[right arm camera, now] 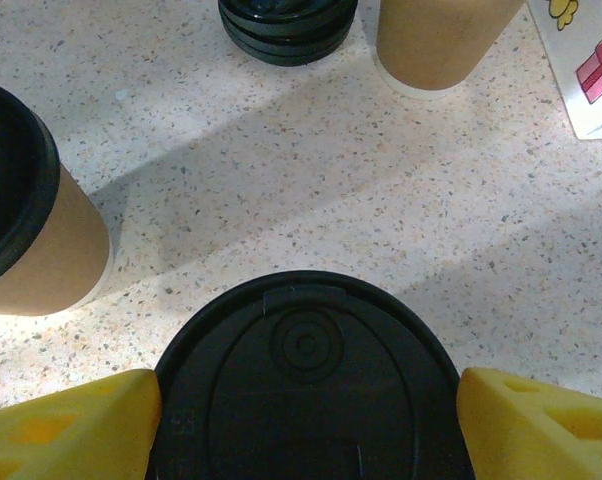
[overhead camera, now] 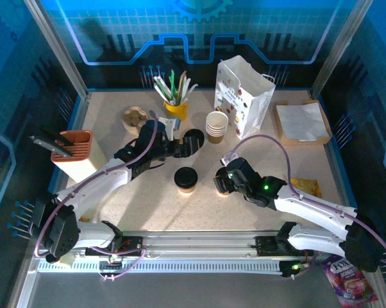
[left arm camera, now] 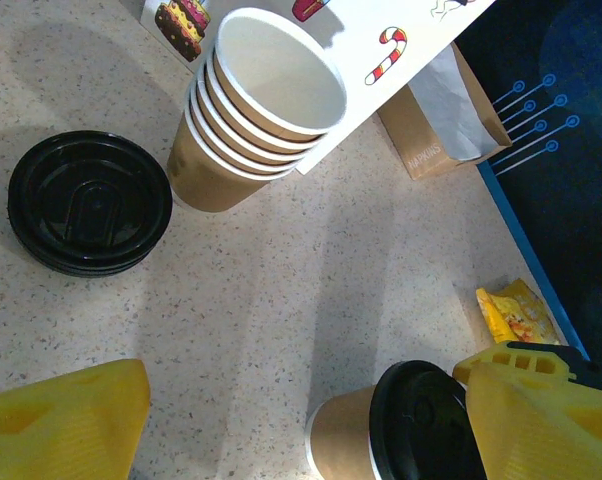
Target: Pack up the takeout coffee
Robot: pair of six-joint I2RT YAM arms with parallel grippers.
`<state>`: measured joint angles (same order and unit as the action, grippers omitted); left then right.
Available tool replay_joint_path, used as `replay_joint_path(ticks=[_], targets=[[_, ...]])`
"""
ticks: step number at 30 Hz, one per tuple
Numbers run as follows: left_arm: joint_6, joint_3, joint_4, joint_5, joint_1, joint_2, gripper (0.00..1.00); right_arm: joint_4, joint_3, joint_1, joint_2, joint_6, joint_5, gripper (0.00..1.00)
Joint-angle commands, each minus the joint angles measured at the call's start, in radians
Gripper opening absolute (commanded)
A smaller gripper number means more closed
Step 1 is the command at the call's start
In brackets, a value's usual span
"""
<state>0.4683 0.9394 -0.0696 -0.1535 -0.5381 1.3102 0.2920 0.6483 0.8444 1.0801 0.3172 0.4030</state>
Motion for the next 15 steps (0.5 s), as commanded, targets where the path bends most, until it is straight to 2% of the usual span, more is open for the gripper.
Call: replay_joint_path(ticks=[1, 5, 8, 15], targets=[[-0.023, -0.01, 0.015, -0.008, -0.007, 0.009, 0.83, 0.019, -0.006, 0.016, -0.031, 0.005, -0.031, 0.79], [-0.037, -0.003, -0.002, -0.002, -0.01, 0.011, 0.83, 0.061, 0.013, 0.013, -0.09, -0.026, -0.045, 0.79], [-0.061, 0.009, -0.017, 0.011, -0.027, 0.017, 0.83, 0.107, 0.038, -0.018, -0.134, -0.054, -0.101, 0.79], [-0.153, 0.071, -0.076, 0.071, -0.119, 0.078, 0.83, 0.227, 0.087, -0.255, -0.128, -0.026, -0.37, 0.8]])
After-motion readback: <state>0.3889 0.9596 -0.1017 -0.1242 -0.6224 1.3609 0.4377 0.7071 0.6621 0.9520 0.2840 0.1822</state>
